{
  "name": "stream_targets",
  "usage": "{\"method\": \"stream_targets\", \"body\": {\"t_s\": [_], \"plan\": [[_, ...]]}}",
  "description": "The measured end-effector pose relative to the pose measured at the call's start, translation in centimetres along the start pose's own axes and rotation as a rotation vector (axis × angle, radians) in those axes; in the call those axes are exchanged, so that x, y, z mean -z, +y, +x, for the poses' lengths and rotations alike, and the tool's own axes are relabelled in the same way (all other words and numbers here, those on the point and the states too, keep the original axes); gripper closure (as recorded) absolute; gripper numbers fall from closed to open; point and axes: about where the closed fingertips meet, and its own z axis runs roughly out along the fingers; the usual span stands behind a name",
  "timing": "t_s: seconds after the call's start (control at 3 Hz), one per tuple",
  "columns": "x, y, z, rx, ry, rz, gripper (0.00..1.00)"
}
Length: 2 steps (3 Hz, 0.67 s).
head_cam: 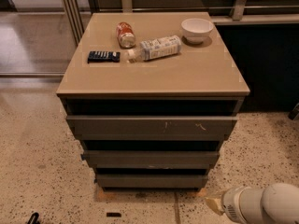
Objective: Open bottom drawer
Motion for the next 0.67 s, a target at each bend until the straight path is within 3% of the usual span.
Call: {"method": "stream_targets", "body": {"t_s": [0.33, 0.67], "plan": [[-0.3, 0.0, 0.2, -0.006, -0.004, -0.004, 1.0], [-2.8, 0.1, 1.6, -0.064, -0.046, -0.046, 1.0]]}}
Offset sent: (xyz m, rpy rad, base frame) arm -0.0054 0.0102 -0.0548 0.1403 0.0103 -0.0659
